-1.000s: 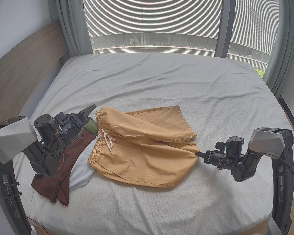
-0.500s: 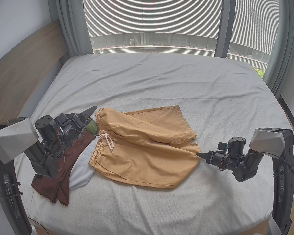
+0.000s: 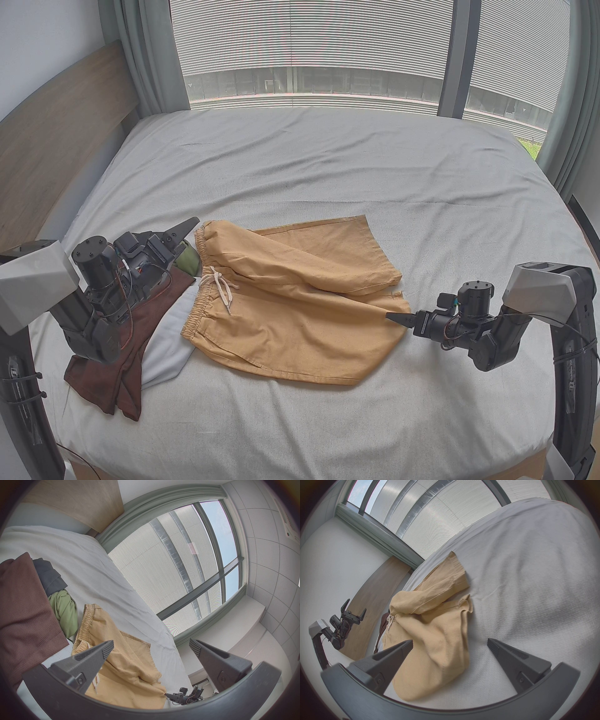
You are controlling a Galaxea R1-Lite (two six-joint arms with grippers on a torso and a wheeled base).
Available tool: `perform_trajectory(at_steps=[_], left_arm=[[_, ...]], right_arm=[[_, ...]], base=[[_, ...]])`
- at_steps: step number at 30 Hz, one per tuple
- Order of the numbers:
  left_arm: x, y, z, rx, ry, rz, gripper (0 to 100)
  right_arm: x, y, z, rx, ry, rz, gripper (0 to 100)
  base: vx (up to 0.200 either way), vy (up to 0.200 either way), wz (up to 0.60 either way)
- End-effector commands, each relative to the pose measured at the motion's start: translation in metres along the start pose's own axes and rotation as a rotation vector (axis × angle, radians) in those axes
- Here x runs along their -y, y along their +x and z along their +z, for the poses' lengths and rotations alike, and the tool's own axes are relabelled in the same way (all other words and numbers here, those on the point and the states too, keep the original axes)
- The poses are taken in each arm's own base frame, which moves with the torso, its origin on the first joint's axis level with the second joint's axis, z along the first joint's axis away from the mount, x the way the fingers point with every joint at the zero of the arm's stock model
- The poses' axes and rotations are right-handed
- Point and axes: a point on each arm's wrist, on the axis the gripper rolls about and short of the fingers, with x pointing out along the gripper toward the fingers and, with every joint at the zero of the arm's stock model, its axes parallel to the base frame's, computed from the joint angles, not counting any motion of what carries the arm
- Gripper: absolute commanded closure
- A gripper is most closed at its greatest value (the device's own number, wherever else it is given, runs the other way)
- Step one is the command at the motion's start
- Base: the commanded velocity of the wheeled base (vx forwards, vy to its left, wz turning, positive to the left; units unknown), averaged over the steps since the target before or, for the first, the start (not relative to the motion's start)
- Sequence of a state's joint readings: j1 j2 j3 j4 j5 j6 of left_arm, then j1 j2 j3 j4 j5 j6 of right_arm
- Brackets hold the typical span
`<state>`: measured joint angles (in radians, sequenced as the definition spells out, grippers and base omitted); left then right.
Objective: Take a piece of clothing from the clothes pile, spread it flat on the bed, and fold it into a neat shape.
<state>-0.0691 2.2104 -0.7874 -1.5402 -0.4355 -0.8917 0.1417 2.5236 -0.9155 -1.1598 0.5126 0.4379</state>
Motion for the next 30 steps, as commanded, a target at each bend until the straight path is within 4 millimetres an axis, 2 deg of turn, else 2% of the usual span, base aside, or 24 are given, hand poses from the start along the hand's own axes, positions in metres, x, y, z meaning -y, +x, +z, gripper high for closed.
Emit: perform_trajectory(at_steps=[1,8,14,19,20,30], left_arm=[[0.0,0.0,-0.001,-0.002,0.0,-0.001,0],[0.0,0.0,-0.001,-0.002,0.0,-0.001,0],[-0.001,-0.001,-0.002,-0.004,-0.002,0.003,0],[0.0,0.0,-0.003,-0.007,-0.003,0.002,0],[-0.001,0.0,-0.003,-0.008,-0.004,0.003,0],[0.0,0.0,-0.003,-0.007,-0.003,0.002,0]], right_arm=[[-0.007,0.01,-0.005,-0.018,-0.009,0.031,0],[-0.02,0.015,-0.007,-0.016,-0.026,0.103,0],[-0.031,0.006,-0.011,0.015,-0.009,0.177,0],[-0.043,-0.003,-0.02,-0.02,-0.004,0.189,0],[-0.051,-0.006,-0.023,-0.046,-0.003,0.21,0],[-0.077,-0.013,-0.014,-0.053,-0.009,0.277,0]], base=[[0.0,0.0,0.0],[0.0,0.0,0.0],[0.0,0.0,0.0],[0.0,0.0,0.0],[0.0,0.0,0.0],[0.0,0.0,0.0]])
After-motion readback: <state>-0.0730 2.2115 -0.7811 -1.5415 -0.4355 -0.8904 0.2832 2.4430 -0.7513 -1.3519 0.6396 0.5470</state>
